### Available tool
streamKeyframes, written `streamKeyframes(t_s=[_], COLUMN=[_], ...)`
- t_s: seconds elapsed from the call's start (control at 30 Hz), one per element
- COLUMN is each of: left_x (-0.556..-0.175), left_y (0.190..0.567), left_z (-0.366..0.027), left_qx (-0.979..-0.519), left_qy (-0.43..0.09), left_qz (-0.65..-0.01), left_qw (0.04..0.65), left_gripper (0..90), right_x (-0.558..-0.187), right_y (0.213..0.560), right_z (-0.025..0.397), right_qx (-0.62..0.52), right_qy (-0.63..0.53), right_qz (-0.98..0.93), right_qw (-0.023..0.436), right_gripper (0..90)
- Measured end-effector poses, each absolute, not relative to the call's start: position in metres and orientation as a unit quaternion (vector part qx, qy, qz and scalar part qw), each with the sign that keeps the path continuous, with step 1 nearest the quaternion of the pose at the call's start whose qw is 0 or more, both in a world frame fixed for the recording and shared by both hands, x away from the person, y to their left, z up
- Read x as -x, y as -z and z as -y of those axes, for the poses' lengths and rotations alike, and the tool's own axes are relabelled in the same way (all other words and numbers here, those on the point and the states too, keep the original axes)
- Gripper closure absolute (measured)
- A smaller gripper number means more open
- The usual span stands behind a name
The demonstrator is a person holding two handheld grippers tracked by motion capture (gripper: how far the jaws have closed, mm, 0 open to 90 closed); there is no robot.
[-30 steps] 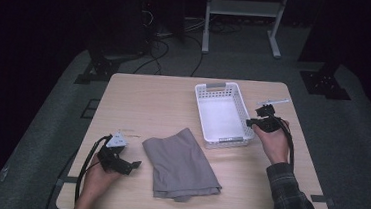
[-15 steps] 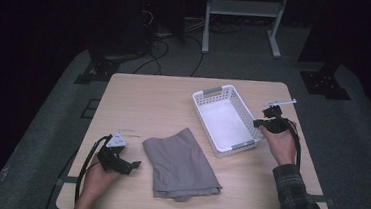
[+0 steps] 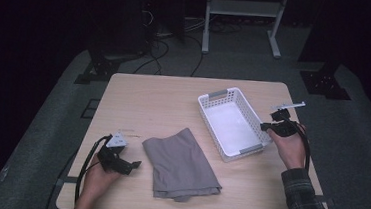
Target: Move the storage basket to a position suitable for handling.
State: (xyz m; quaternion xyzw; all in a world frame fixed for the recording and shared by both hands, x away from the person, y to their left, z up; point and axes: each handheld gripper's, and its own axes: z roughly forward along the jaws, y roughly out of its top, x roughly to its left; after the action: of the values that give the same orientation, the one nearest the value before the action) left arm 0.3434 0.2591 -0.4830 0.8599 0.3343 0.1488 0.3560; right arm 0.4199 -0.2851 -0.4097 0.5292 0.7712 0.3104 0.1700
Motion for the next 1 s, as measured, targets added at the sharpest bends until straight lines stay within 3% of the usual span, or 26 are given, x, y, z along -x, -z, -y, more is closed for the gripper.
streamKeyframes(t_s=[1.0], left_x=[-0.343], left_y=[0.483], left_z=[-0.259], left_qx=[-0.859], left_qy=[-0.149], left_qz=[-0.336], left_qw=[0.356], left_gripper=[0.0], right_x=[-0.380], right_y=[0.410], right_z=[0.342], right_qx=[-0.540], right_qy=[-0.289], right_qz=[-0.771], right_qw=[0.176], right_gripper=[83.7])
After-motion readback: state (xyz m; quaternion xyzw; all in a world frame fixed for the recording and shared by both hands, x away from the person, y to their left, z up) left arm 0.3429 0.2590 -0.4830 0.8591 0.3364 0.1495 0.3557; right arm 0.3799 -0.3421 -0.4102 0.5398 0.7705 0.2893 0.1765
